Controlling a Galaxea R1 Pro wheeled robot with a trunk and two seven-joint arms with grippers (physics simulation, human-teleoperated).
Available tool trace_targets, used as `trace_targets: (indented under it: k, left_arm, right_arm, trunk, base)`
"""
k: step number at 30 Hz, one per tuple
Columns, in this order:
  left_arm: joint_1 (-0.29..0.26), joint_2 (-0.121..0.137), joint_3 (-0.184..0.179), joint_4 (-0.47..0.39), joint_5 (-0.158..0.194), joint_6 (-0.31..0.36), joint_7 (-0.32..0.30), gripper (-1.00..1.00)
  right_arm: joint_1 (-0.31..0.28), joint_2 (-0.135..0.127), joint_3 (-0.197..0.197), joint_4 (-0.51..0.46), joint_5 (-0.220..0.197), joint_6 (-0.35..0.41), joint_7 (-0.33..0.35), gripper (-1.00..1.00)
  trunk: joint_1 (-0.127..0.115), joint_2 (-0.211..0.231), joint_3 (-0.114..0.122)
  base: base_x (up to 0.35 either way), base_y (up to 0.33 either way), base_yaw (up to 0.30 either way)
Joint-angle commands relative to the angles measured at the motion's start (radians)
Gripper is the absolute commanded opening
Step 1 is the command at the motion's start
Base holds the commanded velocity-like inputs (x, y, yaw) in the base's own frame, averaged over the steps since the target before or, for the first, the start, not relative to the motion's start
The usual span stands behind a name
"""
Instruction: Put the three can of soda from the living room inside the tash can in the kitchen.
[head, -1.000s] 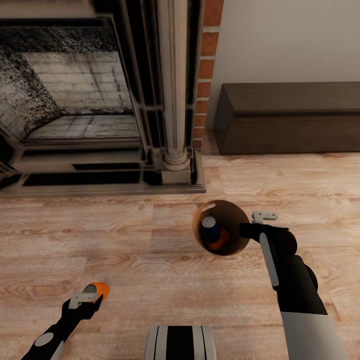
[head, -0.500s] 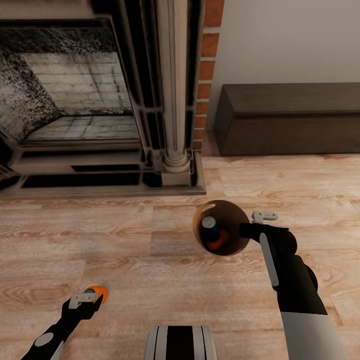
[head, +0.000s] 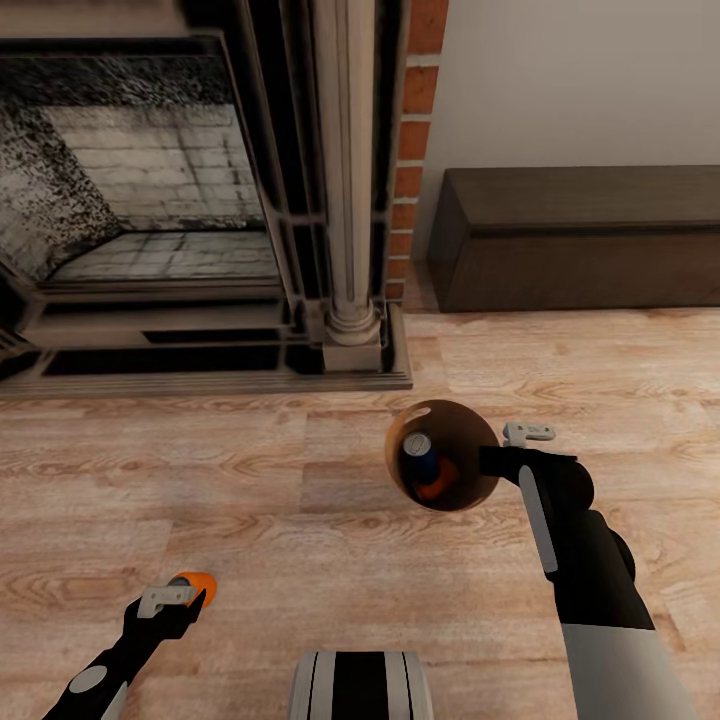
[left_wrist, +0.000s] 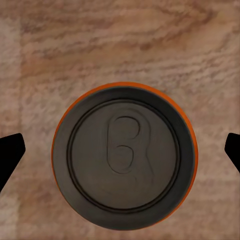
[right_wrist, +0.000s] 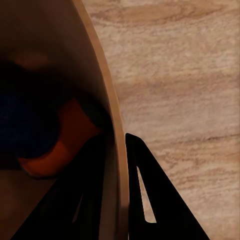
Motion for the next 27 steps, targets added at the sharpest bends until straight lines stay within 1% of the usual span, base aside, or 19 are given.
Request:
trace_targets:
  k: [1, 27]
  left_arm:
    - [0.000, 0.000, 0.000, 0.000, 0.000, 0.000, 0.000, 1.00]
    - [0.000, 0.000, -0.006, 0.000, -0.002, 0.007, 0.001, 1.00]
  right_arm:
    - [0.000, 0.000, 0.000, 0.000, -0.013, -0.001, 0.004, -1.00]
    - [0.000, 0.001, 0.000, 0.001, -0.013, -0.001, 0.004, -1.00]
  trunk:
    - [0.000, 0.000, 0.000]
    - [0.000, 0.000, 0.000]
  base:
    - [0.000, 0.000, 0.000]
    - [0.000, 0.000, 0.000]
